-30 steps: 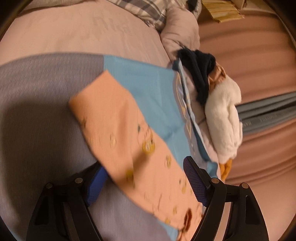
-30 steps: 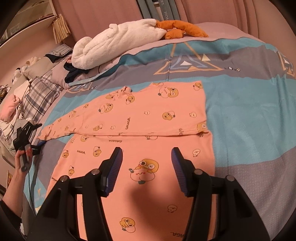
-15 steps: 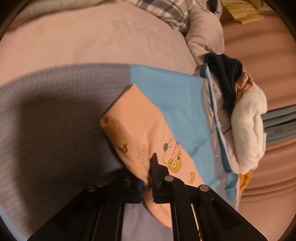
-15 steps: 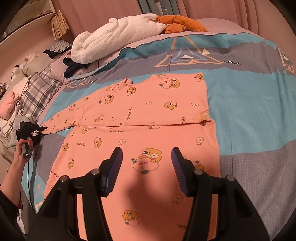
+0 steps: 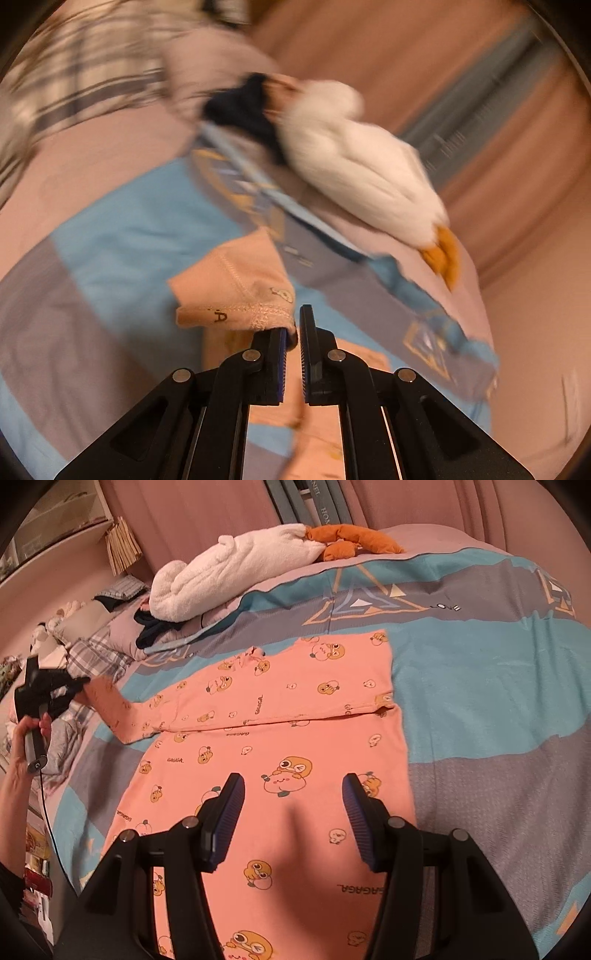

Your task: Fold small clothes

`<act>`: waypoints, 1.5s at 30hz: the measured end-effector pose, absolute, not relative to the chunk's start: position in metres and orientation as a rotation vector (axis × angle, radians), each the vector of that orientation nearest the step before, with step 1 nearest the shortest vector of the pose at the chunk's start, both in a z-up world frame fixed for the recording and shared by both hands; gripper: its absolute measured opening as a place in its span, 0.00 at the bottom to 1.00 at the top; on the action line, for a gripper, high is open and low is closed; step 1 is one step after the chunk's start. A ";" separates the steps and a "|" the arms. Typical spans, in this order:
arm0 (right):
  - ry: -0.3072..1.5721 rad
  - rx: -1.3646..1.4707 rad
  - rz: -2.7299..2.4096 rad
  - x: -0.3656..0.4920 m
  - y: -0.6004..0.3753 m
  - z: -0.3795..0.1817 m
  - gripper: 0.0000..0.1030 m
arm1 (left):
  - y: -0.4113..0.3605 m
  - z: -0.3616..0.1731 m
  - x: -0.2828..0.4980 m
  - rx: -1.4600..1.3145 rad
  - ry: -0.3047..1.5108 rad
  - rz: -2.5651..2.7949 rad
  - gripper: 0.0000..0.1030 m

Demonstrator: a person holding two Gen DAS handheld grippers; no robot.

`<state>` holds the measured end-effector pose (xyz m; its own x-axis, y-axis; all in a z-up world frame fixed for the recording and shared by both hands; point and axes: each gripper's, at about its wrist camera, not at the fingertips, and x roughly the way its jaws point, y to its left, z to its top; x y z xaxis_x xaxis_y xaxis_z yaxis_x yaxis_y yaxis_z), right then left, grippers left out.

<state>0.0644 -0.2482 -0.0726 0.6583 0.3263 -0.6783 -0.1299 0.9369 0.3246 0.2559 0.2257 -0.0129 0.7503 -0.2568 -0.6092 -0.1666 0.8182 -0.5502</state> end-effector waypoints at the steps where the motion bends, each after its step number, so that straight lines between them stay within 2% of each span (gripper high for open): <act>1: 0.809 0.277 0.263 0.063 -0.252 -0.073 0.54 | 0.207 -0.008 0.258 -0.598 0.740 -0.083 0.05; 8: 0.776 0.358 0.272 0.051 -0.272 -0.077 0.55 | 0.065 -0.006 0.269 -0.355 0.825 -0.213 0.05; 13: 0.766 0.396 0.255 0.045 -0.289 -0.083 0.56 | -0.020 -0.042 0.266 -0.219 0.911 -0.293 0.05; 15: 0.768 0.414 0.249 0.044 -0.295 -0.086 0.56 | -0.047 -0.065 0.264 -0.177 0.988 -0.350 0.09; 16: 0.771 0.422 0.244 0.043 -0.297 -0.088 0.57 | -0.058 -0.074 0.263 -0.156 1.023 -0.367 0.25; 17: 0.775 0.430 0.239 0.043 -0.300 -0.090 0.58 | -0.070 -0.086 0.260 -0.123 1.054 -0.377 0.51; 19: 0.780 0.446 0.235 0.042 -0.304 -0.093 0.59 | -0.086 -0.096 0.253 -0.063 1.070 -0.383 0.80; 25: 0.785 0.488 0.251 0.045 -0.304 -0.098 0.61 | -0.094 -0.094 0.233 -0.016 1.055 -0.459 0.81; 28: 0.788 0.505 0.277 0.052 -0.300 -0.098 0.61 | -0.067 -0.083 0.215 -0.063 1.010 -0.508 0.81; 31: 0.795 0.533 0.324 0.065 -0.291 -0.099 0.61 | -0.036 -0.080 0.196 -0.067 0.986 -0.516 0.86; 36: 0.827 0.551 0.375 0.091 -0.267 -0.102 0.61 | 0.011 -0.086 0.168 -0.090 0.975 -0.445 0.87; 39: 0.843 0.496 0.406 0.103 -0.243 -0.099 0.60 | 0.040 -0.092 0.156 -0.162 0.979 -0.408 0.86; 45: 0.810 0.213 0.471 0.135 -0.171 -0.078 0.59 | 0.076 -0.099 0.144 -0.259 0.971 -0.354 0.86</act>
<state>0.1354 -0.1707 -0.0779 0.5942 0.4814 -0.6444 -0.3217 0.8765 0.3581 0.1439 0.0762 -0.0986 0.5142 -0.4053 -0.7559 0.1766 0.9124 -0.3691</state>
